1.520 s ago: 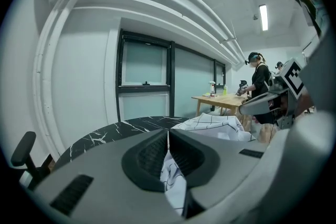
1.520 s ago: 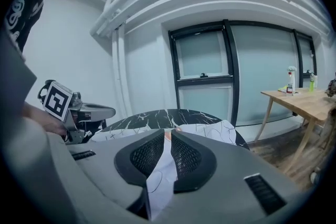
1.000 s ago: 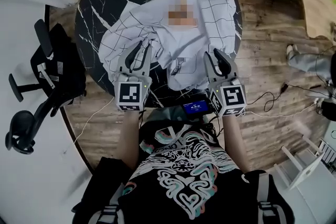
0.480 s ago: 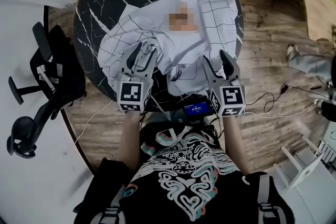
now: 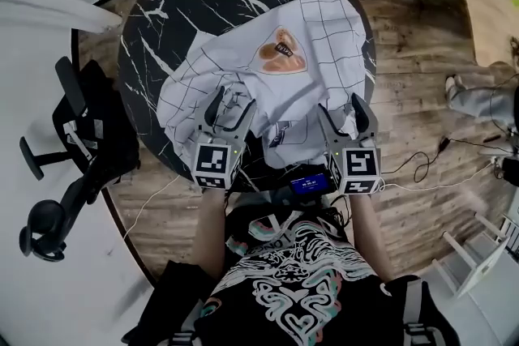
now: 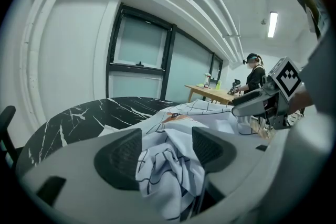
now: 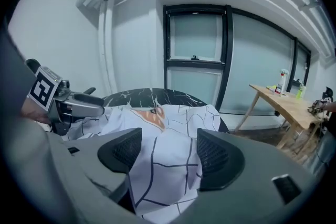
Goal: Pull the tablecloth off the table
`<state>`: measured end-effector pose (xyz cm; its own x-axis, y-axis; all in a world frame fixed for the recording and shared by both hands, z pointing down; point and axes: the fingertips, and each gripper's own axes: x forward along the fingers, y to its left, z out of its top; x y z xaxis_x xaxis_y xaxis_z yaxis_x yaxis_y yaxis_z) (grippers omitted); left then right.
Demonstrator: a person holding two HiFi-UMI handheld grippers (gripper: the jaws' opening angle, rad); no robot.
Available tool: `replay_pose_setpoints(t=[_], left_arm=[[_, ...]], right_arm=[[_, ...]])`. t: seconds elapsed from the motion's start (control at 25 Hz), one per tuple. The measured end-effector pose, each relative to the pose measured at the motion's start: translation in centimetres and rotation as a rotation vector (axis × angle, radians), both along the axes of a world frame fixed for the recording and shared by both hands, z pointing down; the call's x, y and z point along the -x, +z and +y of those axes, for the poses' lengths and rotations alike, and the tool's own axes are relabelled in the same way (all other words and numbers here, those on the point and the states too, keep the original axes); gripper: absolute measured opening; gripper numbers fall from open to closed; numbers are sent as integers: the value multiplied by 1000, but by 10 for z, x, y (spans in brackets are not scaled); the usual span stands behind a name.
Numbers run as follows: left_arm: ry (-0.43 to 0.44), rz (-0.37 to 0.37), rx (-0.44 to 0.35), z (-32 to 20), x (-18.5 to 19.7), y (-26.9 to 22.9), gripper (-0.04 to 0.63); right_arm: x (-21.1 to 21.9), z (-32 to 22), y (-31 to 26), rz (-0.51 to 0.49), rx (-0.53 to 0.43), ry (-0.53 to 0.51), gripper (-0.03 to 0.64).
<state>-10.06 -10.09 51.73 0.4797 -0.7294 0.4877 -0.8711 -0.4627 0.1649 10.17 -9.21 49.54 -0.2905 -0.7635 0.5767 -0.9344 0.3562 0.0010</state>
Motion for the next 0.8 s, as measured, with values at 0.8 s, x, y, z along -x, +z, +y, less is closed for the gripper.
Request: replay_pose_setpoints(t=[0.8], left_arm=[[75, -23, 118, 0, -23, 35, 426]], right_arm=[[-17, -10, 38, -19, 122, 70, 376]])
